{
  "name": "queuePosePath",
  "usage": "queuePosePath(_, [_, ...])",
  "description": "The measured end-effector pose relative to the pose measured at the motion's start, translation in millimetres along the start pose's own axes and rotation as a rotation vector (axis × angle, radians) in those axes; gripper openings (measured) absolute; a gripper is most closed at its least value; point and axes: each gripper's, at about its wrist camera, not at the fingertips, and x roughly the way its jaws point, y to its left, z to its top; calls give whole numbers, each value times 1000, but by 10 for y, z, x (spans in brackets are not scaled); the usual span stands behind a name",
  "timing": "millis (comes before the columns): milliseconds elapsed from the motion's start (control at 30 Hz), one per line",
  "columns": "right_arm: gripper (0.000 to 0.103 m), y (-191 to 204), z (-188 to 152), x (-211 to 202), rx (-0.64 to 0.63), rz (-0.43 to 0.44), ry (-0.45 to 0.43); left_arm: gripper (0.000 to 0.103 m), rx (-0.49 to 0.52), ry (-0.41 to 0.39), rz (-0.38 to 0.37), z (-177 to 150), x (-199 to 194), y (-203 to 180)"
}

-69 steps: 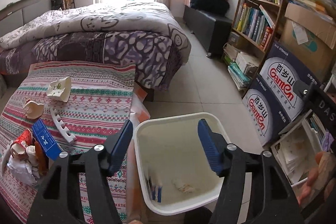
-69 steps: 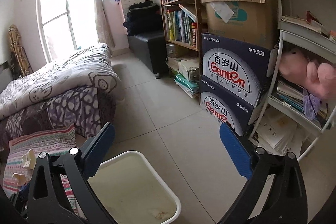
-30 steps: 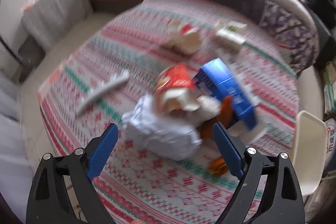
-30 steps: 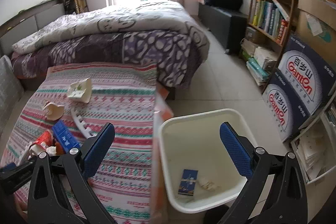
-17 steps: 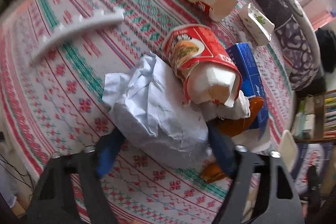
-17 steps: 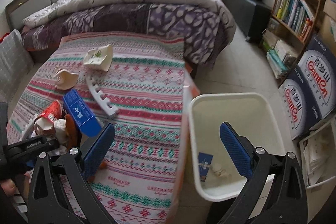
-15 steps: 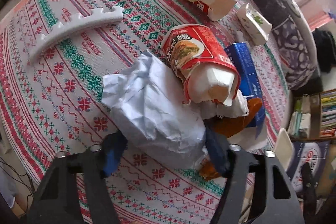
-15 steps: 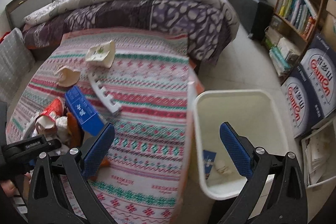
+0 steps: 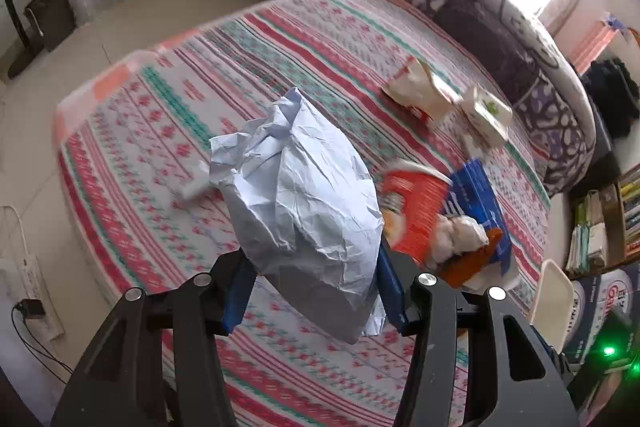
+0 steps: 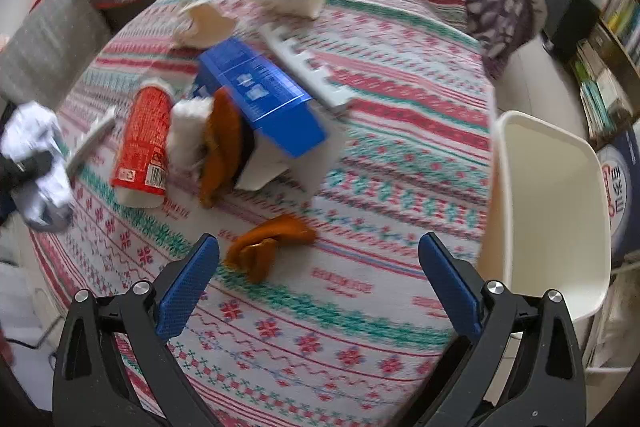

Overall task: Collect trash
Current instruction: 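Grasp the crumpled white paper with the left gripper while the right reaches toward the orange cloth, then grasp the orange cloth with the right gripper while the left holds the crumpled paper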

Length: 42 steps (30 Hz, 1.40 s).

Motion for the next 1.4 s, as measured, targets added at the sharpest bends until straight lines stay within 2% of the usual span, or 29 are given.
queuePosePath(100, [91,148,-8,70,-24,-21,1,53,-18,8,-10,24,-9,117])
queuePosePath(200, [84,229,-4,187,-24,-42,31,53,-23,10,-10,35,-11,201])
queuePosePath(267, [71,252,-18,273,-16,-41,66,53,-19,6,-7,49,-20,239])
queuePosePath(300, [59,272,-25,331,-12,-33,92,53,-16,4,-5,53,-27,258])
queuePosePath(367, [54,300,-33,348,-4,-27,88,53,-11,1,-3,55,-35,287])
queuePosePath(433, [24,330,-8,329,-4,-4,77,53,-6,2,-6,56,-49,331])
queuePosePath(500, [22,325,18,320,9,21,74,53,0,2,-11,56,-57,350])
queuePosePath(733, [20,330,116,156,65,212,53,53,23,-44,-25,80,-166,361])
queuePosePath(900, [20,321,217,-188,57,289,-61,53,51,-114,-21,113,-295,302])
queuePosePath(1033, [20,331,268,-473,29,284,-189,54,88,-184,8,113,-390,199])
queuePosePath(1233, [20,262,360,-806,3,200,-370,54,138,-318,57,79,-574,11])
queuePosePath(1400, [21,270,368,-888,-3,124,-467,54,156,-410,74,48,-705,-122])
